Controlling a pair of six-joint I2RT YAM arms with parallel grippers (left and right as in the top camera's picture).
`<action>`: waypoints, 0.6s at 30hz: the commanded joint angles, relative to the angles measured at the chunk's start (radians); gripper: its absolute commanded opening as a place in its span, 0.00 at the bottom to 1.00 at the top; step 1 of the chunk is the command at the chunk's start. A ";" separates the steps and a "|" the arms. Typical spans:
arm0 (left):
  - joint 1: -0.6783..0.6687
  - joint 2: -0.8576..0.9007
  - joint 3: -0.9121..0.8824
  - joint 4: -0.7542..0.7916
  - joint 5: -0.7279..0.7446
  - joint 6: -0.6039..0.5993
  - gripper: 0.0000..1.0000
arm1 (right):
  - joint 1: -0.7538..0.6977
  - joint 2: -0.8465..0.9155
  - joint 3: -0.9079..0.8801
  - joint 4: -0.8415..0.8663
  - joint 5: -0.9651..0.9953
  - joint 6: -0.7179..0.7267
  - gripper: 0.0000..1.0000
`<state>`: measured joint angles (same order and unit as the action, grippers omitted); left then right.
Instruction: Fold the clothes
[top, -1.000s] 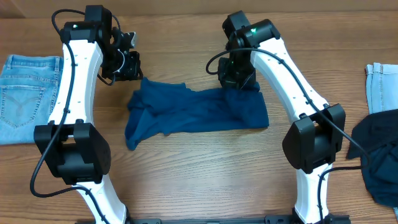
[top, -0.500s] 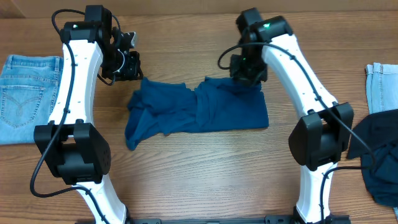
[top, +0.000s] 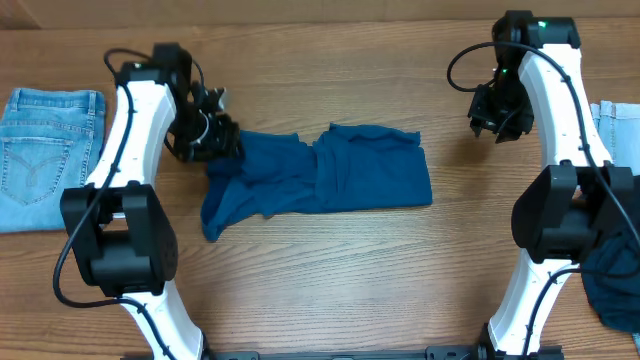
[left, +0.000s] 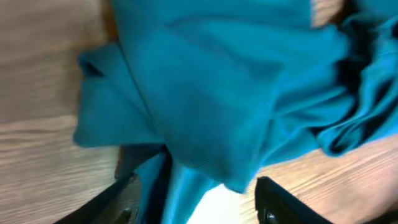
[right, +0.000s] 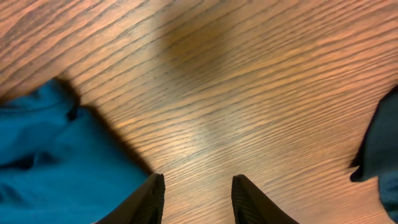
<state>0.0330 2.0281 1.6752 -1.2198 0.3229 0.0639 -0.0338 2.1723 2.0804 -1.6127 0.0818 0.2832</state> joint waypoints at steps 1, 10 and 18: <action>0.010 0.000 -0.136 0.097 0.011 0.030 0.66 | 0.010 0.003 0.013 0.009 0.006 -0.026 0.40; 0.005 0.006 -0.342 0.309 0.022 0.025 0.73 | 0.010 0.003 0.013 0.001 0.003 -0.026 0.40; 0.006 0.006 -0.351 0.336 0.053 -0.020 0.06 | 0.010 0.003 0.013 -0.003 0.003 -0.026 0.40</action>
<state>0.0399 2.0197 1.3445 -0.8902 0.3588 0.0551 -0.0254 2.1723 2.0804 -1.6142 0.0818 0.2607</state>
